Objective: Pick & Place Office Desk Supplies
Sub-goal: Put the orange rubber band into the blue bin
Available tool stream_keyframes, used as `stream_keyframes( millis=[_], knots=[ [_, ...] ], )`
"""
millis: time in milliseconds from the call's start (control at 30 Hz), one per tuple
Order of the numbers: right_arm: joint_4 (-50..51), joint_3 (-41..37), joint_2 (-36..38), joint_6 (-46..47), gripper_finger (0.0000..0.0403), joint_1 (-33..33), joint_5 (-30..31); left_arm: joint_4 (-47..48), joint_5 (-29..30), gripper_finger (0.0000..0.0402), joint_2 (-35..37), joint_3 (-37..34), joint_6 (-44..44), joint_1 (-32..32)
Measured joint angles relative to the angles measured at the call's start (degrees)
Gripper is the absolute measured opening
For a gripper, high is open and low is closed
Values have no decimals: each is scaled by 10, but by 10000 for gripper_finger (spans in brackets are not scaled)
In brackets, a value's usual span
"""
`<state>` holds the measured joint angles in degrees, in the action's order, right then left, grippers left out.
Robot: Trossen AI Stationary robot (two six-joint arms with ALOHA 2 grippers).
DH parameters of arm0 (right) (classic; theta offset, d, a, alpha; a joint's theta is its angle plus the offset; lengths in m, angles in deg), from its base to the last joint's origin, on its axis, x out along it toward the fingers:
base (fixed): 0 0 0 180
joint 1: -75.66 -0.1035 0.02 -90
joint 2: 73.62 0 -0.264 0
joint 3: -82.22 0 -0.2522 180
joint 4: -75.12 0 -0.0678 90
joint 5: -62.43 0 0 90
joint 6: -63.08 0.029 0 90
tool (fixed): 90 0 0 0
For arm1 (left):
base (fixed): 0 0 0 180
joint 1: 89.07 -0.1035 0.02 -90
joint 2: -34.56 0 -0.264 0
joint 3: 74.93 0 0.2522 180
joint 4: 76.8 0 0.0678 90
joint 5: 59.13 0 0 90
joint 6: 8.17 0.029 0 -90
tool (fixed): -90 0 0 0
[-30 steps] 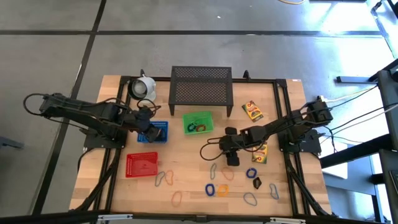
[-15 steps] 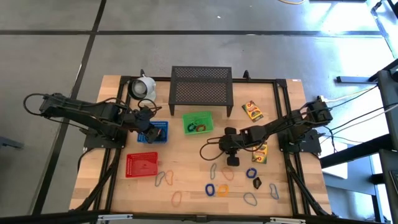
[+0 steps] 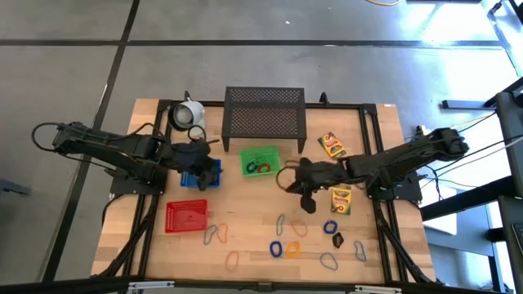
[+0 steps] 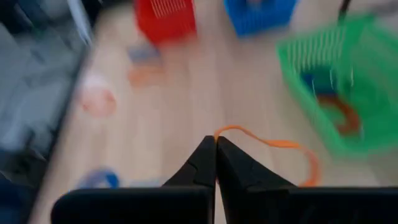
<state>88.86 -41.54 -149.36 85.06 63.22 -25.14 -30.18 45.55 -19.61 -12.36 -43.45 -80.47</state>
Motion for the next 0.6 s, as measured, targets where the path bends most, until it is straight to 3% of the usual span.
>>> stream_keyframes(
  millis=[167, 367, 600],
  knots=[
    [-101, 1, 53, 31, 5, 1, 14, -135, 9, 157, -29, 0, 107, -1],
    [-229, 1, 67, 85, 6, 1, -10, -287, -3, 189, -89, 0, 196, -1],
    [-318, 1, 64, 143, 6, 1, -40, -558, -10, 197, -194, 0, 390, 1]
  ],
)
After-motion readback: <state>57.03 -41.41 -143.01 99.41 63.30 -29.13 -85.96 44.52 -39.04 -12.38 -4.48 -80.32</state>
